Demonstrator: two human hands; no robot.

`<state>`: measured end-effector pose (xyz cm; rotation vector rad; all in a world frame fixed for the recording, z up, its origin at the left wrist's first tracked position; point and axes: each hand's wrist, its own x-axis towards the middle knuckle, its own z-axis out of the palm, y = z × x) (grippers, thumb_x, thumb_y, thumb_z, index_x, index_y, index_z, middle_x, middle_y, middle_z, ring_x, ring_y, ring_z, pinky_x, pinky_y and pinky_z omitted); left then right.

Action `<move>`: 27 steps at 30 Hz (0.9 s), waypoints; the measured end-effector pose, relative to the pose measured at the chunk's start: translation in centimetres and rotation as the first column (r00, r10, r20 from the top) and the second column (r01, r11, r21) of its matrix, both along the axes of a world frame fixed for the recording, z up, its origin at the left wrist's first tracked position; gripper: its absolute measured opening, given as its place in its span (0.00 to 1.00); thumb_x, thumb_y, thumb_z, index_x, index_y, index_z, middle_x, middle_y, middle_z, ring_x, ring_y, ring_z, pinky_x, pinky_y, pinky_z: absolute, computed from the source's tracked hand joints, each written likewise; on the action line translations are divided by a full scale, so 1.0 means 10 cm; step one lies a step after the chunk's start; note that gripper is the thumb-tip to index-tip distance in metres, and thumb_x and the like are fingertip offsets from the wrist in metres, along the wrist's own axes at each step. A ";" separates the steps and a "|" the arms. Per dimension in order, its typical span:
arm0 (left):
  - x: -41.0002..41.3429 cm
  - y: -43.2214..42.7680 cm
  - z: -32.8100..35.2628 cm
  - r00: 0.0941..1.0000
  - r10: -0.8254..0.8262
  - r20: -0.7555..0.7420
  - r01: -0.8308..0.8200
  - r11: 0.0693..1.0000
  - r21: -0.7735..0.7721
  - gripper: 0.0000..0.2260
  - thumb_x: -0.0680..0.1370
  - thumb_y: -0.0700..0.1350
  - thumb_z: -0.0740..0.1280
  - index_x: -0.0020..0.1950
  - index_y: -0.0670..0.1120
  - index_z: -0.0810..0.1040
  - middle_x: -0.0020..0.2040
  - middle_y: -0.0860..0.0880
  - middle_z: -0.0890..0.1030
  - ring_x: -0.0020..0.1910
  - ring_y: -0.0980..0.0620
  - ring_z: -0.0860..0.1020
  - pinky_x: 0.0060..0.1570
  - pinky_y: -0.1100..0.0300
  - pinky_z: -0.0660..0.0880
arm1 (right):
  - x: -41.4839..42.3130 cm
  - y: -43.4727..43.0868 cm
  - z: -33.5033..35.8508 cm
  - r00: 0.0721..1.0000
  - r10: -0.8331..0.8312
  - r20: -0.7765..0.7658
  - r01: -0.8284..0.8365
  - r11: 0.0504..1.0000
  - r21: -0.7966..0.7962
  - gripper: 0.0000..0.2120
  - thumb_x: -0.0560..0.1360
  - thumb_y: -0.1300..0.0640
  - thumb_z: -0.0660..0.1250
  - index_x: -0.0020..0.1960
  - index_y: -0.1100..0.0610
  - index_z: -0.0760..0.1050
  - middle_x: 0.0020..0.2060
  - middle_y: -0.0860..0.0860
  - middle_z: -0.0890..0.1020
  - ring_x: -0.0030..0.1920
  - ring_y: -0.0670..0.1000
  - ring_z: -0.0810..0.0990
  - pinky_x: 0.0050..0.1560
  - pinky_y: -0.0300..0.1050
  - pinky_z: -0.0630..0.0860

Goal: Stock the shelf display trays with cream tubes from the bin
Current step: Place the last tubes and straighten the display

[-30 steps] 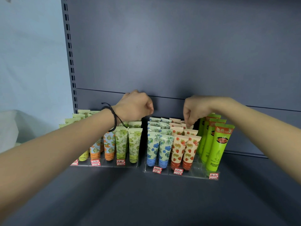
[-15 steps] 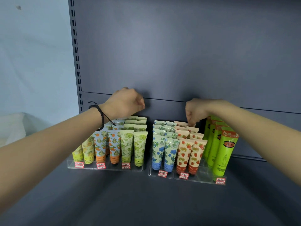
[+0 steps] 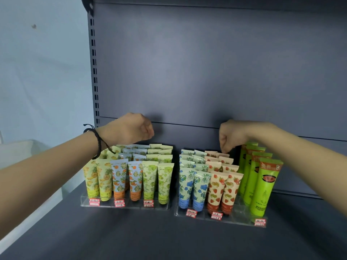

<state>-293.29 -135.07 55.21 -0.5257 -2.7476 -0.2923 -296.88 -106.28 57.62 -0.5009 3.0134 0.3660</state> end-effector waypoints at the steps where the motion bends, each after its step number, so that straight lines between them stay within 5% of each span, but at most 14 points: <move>1: 0.00 -0.02 -0.04 1.000 -0.008 0.019 0.008 1.000 -0.008 0.05 0.77 0.45 0.66 0.48 0.52 0.81 0.44 0.57 0.80 0.43 0.61 0.78 0.43 0.71 0.68 | 0.03 0.00 0.03 1.000 -0.003 -0.004 0.003 1.000 -0.017 0.12 0.71 0.53 0.73 0.51 0.58 0.84 0.47 0.53 0.86 0.48 0.52 0.83 0.49 0.43 0.78; 5: -0.02 -0.09 -0.11 0.997 -0.065 0.031 0.064 0.998 0.024 0.05 0.77 0.47 0.66 0.47 0.55 0.81 0.45 0.59 0.81 0.39 0.70 0.76 0.39 0.80 0.68 | 0.23 0.06 0.19 0.999 0.006 -0.049 -0.008 0.999 -0.051 0.12 0.73 0.51 0.71 0.51 0.57 0.83 0.46 0.50 0.85 0.46 0.50 0.81 0.46 0.42 0.76; 8: 0.03 -0.01 -0.12 0.989 -0.139 0.040 0.137 0.990 0.045 0.05 0.77 0.48 0.67 0.43 0.57 0.79 0.44 0.61 0.81 0.43 0.67 0.77 0.41 0.79 0.68 | 0.41 0.17 0.31 0.995 -0.002 -0.099 -0.006 0.996 -0.088 0.10 0.73 0.52 0.71 0.49 0.57 0.83 0.41 0.49 0.83 0.41 0.49 0.79 0.40 0.41 0.74; 18: 0.39 0.14 -0.11 0.959 -0.273 0.082 0.272 0.962 0.019 0.07 0.73 0.55 0.70 0.48 0.55 0.82 0.49 0.59 0.82 0.51 0.61 0.78 0.58 0.58 0.73 | 1.07 0.28 0.37 0.995 0.022 -0.102 -0.045 0.972 -0.230 0.08 0.74 0.50 0.70 0.43 0.55 0.82 0.32 0.46 0.80 0.37 0.47 0.77 0.44 0.43 0.74; 22: 0.46 0.08 -0.16 0.978 -0.207 0.029 0.209 0.972 -0.104 0.11 0.72 0.57 0.71 0.52 0.57 0.81 0.53 0.62 0.80 0.56 0.59 0.76 0.63 0.53 0.68 | 1.14 0.16 0.24 0.986 0.068 -0.155 -0.103 0.968 -0.227 0.05 0.73 0.51 0.71 0.45 0.52 0.83 0.32 0.38 0.78 0.35 0.40 0.75 0.36 0.36 0.70; 27: 0.51 0.06 -0.26 0.982 -0.175 -0.072 0.159 0.970 -0.187 0.11 0.74 0.56 0.68 0.55 0.57 0.79 0.54 0.61 0.78 0.53 0.60 0.70 0.55 0.56 0.61 | 1.11 -0.01 0.05 0.985 0.125 -0.123 -0.147 0.971 -0.187 0.02 0.72 0.51 0.72 0.42 0.49 0.83 0.32 0.35 0.78 0.39 0.39 0.77 0.44 0.42 0.75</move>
